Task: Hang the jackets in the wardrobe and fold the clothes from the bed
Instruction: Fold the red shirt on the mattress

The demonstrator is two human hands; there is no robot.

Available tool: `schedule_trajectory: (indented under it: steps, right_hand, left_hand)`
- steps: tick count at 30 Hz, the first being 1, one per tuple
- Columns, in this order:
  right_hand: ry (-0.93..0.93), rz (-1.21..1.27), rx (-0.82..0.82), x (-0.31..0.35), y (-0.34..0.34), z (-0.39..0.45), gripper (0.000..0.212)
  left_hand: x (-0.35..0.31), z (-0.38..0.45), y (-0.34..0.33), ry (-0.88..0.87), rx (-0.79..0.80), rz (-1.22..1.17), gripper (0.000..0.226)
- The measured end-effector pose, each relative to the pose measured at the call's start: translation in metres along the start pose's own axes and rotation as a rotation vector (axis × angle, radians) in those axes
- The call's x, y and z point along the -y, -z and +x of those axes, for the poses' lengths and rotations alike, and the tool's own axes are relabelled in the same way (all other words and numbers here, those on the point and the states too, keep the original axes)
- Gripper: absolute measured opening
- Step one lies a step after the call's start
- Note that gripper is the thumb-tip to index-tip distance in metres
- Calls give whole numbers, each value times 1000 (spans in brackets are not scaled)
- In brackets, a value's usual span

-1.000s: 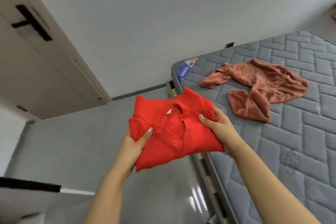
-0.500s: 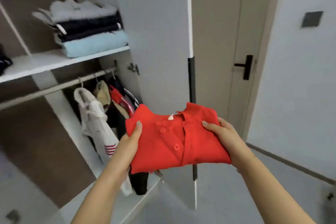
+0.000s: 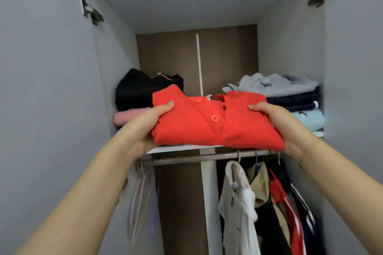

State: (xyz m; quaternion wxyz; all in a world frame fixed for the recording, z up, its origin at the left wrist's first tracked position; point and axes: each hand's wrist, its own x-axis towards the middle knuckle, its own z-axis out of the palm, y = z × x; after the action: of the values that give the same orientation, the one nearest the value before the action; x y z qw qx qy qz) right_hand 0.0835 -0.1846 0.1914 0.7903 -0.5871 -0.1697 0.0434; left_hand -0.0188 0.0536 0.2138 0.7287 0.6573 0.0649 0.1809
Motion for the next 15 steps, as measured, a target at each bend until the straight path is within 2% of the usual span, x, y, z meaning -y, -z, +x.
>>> schedule_trajectory:
  steps: [4, 9, 12, 15]
  right_hand:
    - [81, 46, 137, 30, -66, 83, 23]
    - [206, 24, 112, 50, -143, 196, 32]
    - [192, 4, 98, 51, -181, 254, 36]
    - [159, 3, 160, 47, -210, 298, 35]
  left_hand:
    - [-68, 69, 41, -45, -45, -6, 13]
    - [-130, 180, 87, -68, -156, 141, 15]
    - [-151, 240, 104, -42, -243, 388, 10]
    - [-168, 284, 117, -157, -426, 729, 16]
